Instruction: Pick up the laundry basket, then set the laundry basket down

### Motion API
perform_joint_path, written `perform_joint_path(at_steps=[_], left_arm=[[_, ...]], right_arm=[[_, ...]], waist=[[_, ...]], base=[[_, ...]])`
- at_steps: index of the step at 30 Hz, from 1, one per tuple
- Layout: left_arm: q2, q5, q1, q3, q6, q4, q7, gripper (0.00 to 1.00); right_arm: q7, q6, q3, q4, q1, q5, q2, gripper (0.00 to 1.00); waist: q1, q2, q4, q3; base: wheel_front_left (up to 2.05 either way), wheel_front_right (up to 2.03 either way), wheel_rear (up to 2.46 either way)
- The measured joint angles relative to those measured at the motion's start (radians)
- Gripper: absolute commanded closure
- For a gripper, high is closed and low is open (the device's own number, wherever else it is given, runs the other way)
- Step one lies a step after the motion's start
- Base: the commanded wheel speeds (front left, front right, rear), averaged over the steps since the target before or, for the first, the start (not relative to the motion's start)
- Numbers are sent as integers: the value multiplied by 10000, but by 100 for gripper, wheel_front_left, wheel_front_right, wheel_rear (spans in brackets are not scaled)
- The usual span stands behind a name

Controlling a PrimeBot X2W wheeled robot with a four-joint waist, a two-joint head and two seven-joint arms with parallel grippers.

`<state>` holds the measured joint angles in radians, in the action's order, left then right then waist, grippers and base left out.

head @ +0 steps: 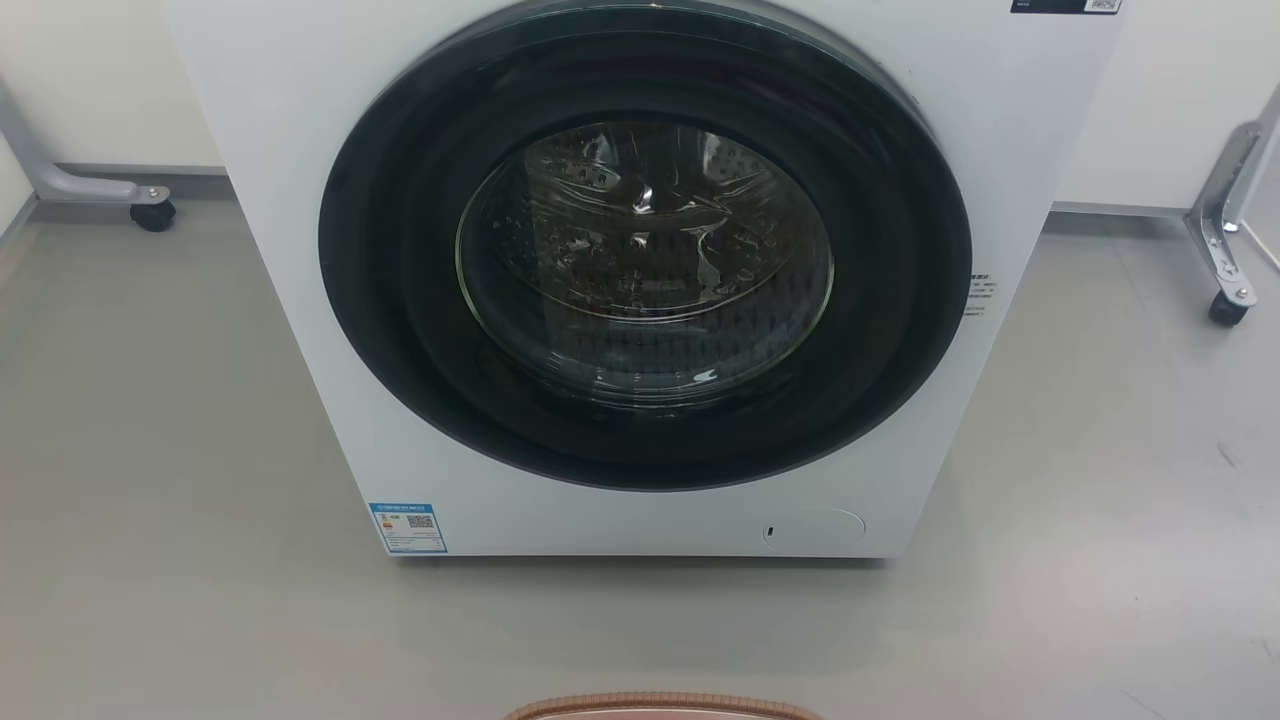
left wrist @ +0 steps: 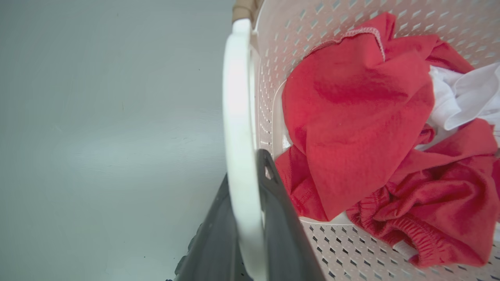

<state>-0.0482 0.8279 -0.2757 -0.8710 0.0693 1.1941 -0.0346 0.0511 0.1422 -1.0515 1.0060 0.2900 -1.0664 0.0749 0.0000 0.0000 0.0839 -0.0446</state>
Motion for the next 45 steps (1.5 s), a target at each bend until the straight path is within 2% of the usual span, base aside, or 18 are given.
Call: perform_joint_path(at_steps=[28, 37, 45], left_arm=[[-44, 251, -61, -92, 25, -27, 54, 100], [-56, 278, -1092, 21, 98, -50, 117, 100], [-56, 284, -2327, 261, 113, -132, 278, 100]], right_arm=[[-221, 0, -577, 111, 400, -437, 2, 100], [-349, 0, -604, 226, 1571, -435, 12, 100], [-481, -2, -481, 483, 3024, -416, 17, 100]], waist=[[0, 0, -52, 317], [1, 0, -106, 969], [2, 1, -139, 2098]], base=[[0, 0, 0], [0, 0, 0], [0, 0, 0]])
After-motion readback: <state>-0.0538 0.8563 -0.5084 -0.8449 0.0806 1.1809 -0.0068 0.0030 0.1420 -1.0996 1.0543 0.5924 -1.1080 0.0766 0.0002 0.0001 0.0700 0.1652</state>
